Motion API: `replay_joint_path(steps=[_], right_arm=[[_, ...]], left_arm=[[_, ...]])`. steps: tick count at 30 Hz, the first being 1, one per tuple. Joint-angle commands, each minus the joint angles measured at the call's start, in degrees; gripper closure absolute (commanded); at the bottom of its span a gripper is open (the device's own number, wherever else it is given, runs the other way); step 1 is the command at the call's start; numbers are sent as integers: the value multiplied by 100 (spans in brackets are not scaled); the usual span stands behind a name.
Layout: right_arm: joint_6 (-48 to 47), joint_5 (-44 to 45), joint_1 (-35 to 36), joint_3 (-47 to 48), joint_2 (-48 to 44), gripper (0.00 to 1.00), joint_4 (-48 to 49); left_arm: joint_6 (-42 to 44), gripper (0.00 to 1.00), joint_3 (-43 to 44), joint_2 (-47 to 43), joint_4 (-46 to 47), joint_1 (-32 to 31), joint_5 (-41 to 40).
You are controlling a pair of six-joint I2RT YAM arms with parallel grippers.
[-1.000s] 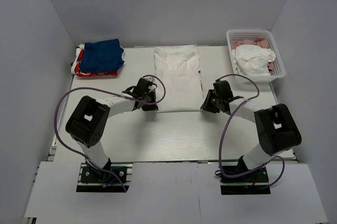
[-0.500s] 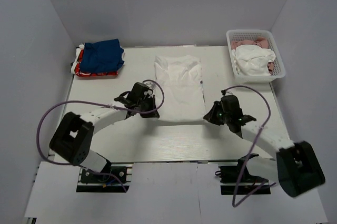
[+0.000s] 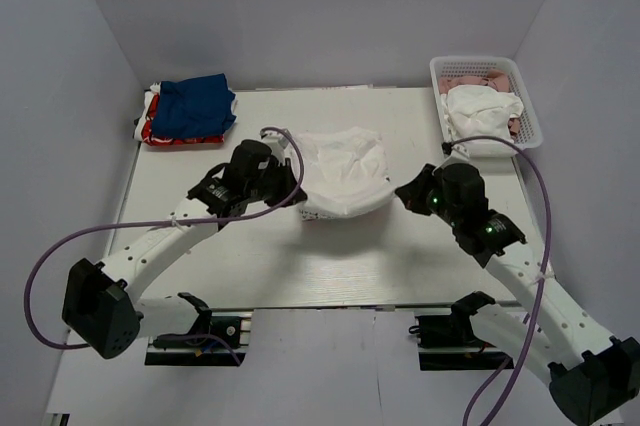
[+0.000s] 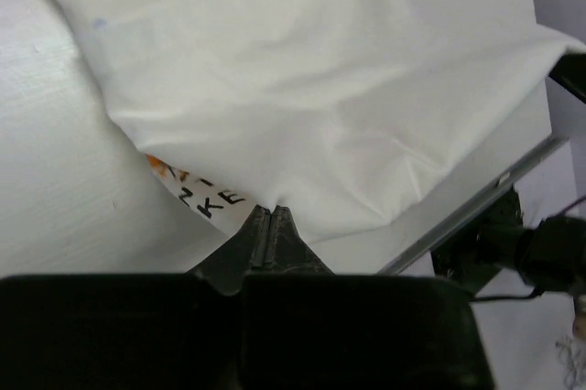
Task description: Fold and stack the t-shirts
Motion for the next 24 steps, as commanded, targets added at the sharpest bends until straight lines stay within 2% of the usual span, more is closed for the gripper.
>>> replay_joint_path(steps=[1, 6, 11, 14, 24], right_arm=[[-62, 540, -13, 683, 472, 100, 203], [-88, 1174, -48, 1465, 1255, 100, 282], [-211, 1376, -127, 2351, 2029, 100, 405], [-334, 1324, -267, 2834, 2792, 100, 422], [-536, 710, -838, 4444, 5024, 100, 458]], left_arm=[[-145, 100, 696, 217, 13, 90, -786], [-145, 100, 1881, 1034, -443, 143, -1674], [-145, 100, 2858, 1842, -699, 336, -2247], [-13, 100, 3280, 2186, -699, 477, -2431], [576, 100, 4968, 4198, -365, 1056, -1984]])
